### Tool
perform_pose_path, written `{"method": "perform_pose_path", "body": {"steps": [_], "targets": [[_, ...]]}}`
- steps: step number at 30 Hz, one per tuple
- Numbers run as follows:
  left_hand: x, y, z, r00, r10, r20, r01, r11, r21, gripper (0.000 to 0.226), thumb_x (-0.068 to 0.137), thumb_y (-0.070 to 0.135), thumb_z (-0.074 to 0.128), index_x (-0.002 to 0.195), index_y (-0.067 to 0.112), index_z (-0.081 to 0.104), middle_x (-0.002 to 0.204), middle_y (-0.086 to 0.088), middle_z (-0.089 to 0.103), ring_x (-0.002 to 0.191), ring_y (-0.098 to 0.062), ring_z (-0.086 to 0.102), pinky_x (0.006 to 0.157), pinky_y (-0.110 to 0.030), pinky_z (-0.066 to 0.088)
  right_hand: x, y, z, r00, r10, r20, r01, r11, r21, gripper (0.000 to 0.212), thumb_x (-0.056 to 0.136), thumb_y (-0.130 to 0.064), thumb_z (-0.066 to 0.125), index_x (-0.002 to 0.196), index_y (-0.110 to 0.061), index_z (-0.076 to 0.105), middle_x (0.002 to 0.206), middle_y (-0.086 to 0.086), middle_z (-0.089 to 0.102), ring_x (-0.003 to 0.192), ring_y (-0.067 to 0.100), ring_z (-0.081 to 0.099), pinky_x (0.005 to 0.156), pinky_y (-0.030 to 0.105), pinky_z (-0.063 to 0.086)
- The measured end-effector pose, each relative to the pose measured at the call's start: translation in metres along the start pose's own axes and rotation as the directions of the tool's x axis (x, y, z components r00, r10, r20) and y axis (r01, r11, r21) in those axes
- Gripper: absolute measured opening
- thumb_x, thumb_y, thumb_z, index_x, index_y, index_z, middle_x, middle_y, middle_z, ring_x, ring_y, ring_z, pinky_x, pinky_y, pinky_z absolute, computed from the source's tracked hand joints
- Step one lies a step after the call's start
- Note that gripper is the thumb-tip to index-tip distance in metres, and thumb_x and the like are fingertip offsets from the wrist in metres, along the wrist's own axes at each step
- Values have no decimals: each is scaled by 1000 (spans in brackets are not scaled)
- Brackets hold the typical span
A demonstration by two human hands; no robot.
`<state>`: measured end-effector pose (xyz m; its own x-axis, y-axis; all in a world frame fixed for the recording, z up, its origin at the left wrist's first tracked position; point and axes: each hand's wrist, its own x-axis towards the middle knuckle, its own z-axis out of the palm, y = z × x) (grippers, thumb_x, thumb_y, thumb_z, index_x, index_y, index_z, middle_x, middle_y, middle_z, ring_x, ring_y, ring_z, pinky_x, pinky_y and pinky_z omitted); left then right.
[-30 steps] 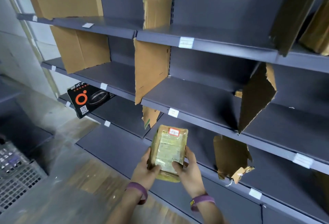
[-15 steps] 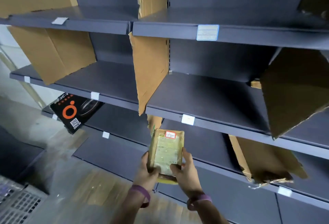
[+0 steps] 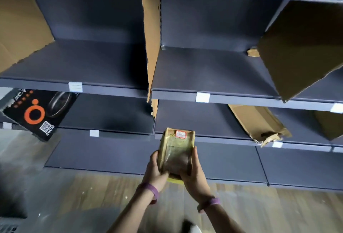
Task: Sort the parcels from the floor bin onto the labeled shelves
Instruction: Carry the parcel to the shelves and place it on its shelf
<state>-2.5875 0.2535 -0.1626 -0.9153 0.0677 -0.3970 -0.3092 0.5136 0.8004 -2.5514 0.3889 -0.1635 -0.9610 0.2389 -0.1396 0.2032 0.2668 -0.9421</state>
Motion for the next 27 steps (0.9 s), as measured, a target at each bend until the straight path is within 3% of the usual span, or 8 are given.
{"method": "perform_pose_path", "body": {"steps": [2, 6, 9, 12, 15, 19, 27], "targets": [[1, -1, 4, 999, -21, 32, 20, 999, 28, 68, 85, 10, 60, 142, 26, 26, 131, -4, 52, 114, -23, 55, 93, -35, 50, -4, 5, -1, 1000, 10, -4, -10, 1000, 14, 90, 85, 5, 52, 140, -58, 18, 137, -2, 54, 126, 15, 53, 104, 44, 47], [-2, -9, 15, 992, -87, 94, 82, 995, 63, 65, 87, 18, 62, 142, 24, 27, 130, -4, 53, 113, -23, 56, 86, -31, 51, -10, 18, -3, 999, 45, 3, -45, 998, 53, 82, 83, 11, 46, 144, -42, 29, 137, -2, 53, 127, 14, 52, 103, 48, 47], [-4, -18, 23, 986, -117, 118, 112, 992, 49, 66, 86, 18, 65, 141, 22, 29, 131, -3, 54, 115, -23, 55, 88, -29, 49, -14, 28, -5, 997, 70, 19, -71, 995, 69, 79, 82, 12, 45, 137, -43, 37, 131, -2, 57, 123, 14, 56, 100, 47, 50], [-6, -25, 24, 981, -161, 110, 157, 987, 44, 67, 86, 17, 66, 141, 21, 29, 129, -4, 56, 114, -23, 56, 85, -27, 48, -14, 36, -2, 995, 92, 48, -95, 994, 62, 77, 82, 11, 48, 130, -48, 39, 130, -3, 58, 121, 10, 56, 100, 34, 51], [-4, -28, 23, 977, -193, 89, 188, 980, 62, 67, 85, 15, 66, 142, 21, 29, 128, -4, 57, 114, -23, 57, 89, -29, 48, -13, 41, 1, 990, 100, 96, -109, 989, 98, 73, 81, 6, 49, 134, -42, 39, 131, -1, 57, 121, 8, 56, 95, 24, 51], [-4, -26, 22, 973, -216, 74, 212, 975, 60, 65, 87, 17, 65, 141, 23, 29, 128, -1, 57, 114, -21, 56, 83, -26, 46, -5, 43, 2, 989, 64, 133, -79, 991, 108, 75, 80, 7, 48, 138, -38, 37, 131, 1, 57, 122, 12, 55, 103, 39, 49], [-6, -29, -18, 966, -256, 25, 255, 967, 14, 60, 87, 17, 65, 138, 23, 33, 127, -1, 58, 116, -22, 56, 94, -36, 49, 3, 27, 38, 978, 32, 205, -59, 990, 127, 69, 84, 4, 60, 138, -34, 40, 129, 3, 59, 119, 13, 59, 98, 43, 52]]}}
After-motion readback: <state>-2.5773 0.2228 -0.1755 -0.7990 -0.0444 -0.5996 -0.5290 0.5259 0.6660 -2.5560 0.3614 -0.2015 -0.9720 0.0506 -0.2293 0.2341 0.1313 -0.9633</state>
